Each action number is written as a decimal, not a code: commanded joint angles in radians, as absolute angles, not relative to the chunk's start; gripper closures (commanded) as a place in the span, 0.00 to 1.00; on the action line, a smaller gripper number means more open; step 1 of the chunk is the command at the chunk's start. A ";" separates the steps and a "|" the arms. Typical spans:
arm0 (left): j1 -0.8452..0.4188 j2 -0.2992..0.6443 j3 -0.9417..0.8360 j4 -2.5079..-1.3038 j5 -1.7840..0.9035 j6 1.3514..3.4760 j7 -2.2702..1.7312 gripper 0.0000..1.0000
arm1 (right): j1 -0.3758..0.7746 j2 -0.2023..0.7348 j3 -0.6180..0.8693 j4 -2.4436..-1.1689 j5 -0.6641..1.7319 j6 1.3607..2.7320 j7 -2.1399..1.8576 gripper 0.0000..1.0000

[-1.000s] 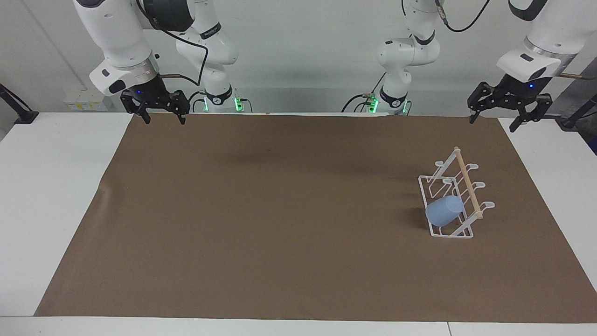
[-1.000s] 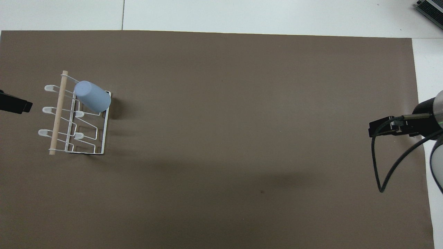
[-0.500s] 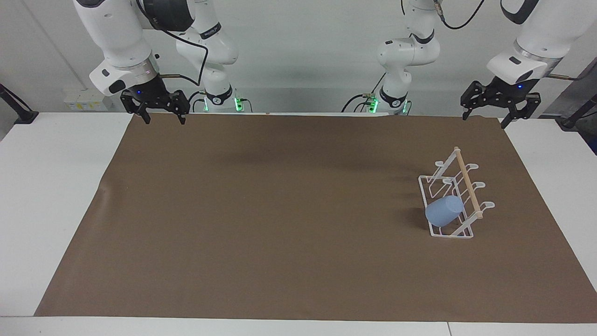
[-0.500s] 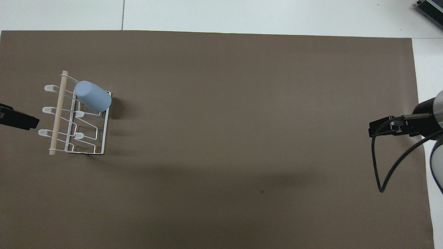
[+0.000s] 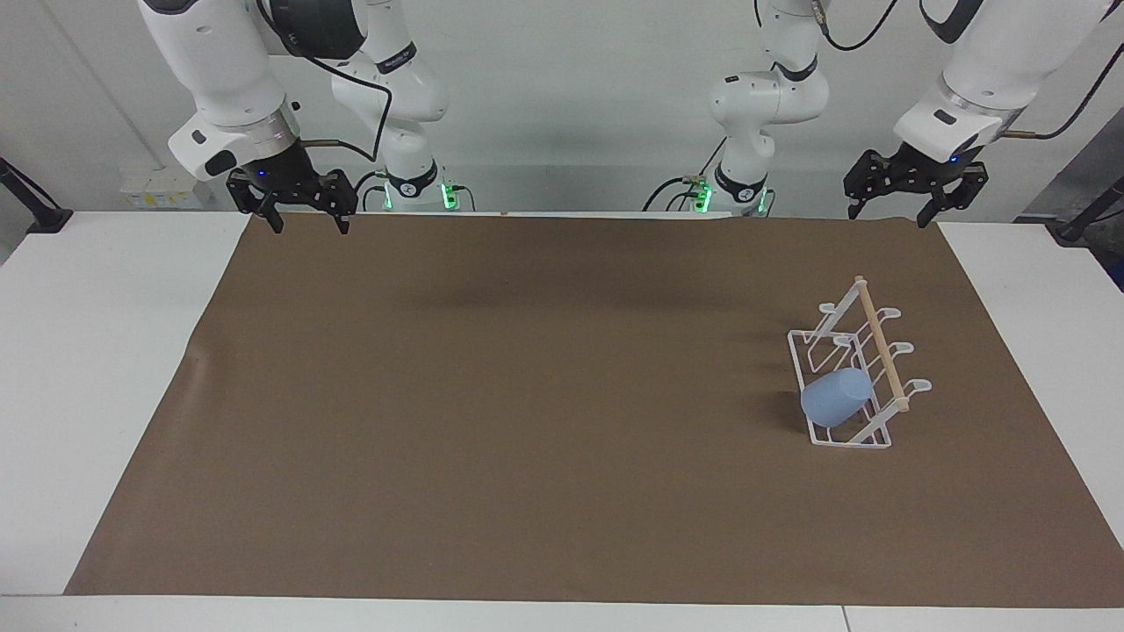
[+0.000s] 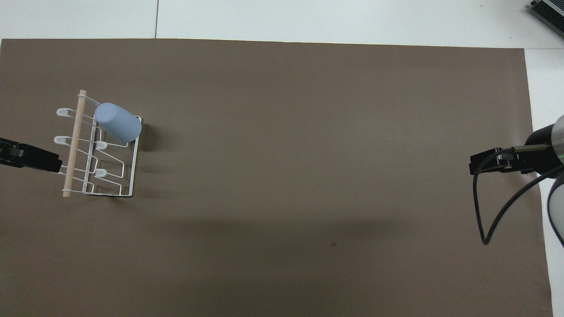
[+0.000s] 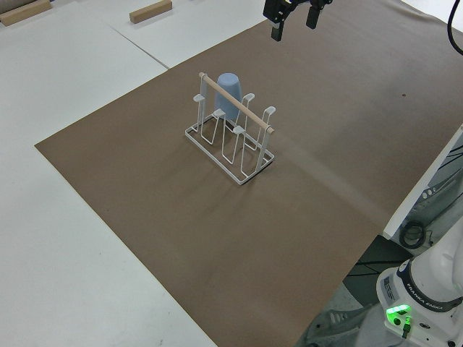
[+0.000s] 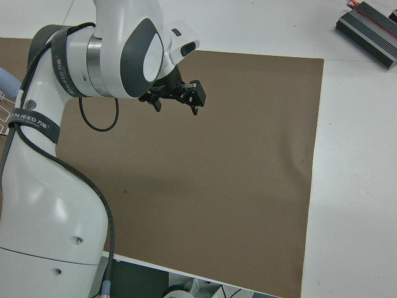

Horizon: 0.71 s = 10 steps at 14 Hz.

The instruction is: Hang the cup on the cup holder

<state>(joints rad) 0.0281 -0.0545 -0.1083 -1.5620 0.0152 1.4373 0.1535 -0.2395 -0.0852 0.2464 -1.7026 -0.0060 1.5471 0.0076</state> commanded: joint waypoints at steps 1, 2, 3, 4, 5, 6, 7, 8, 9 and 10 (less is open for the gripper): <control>0.023 -0.080 -0.100 -1.582 0.023 1.424 0.133 0.00 | -0.247 -0.106 0.247 -1.718 -0.005 1.542 -0.009 0.00; 0.028 -0.080 -0.100 -1.582 0.023 1.425 0.133 0.00 | -0.247 -0.106 0.247 -1.720 -0.005 1.542 -0.009 0.00; 0.028 -0.080 -0.100 -1.582 0.021 1.425 0.135 0.00 | -0.248 -0.106 0.247 -1.720 -0.005 1.542 -0.009 0.00; 0.028 -0.078 -0.100 -1.582 0.018 1.425 0.133 0.00 | -0.247 -0.106 0.247 -1.720 -0.005 1.543 -0.009 0.00; 0.029 -0.078 -0.100 -1.580 0.017 1.427 0.135 0.00 | -0.248 -0.106 0.247 -1.720 -0.005 1.543 -0.009 0.00; 0.029 -0.078 -0.100 -1.580 0.008 1.427 0.132 0.00 | -0.247 -0.106 0.247 -1.718 -0.005 1.543 -0.009 0.00; 0.029 -0.078 -0.098 -1.578 -0.003 1.427 0.132 0.00 | -0.247 -0.106 0.247 -1.720 -0.005 1.542 -0.009 0.00; 0.028 -0.078 -0.097 -1.578 -0.005 1.427 0.130 0.00 | -0.247 -0.106 0.247 -1.720 -0.005 1.542 -0.009 0.00; 0.029 -0.078 -0.098 -1.577 -0.005 1.427 0.130 0.00 | -0.247 -0.107 0.247 -1.720 -0.005 1.542 -0.009 0.00; 0.028 -0.077 -0.098 -1.577 -0.005 1.428 0.130 0.00 | -0.247 -0.106 0.247 -1.720 -0.005 1.543 -0.009 0.00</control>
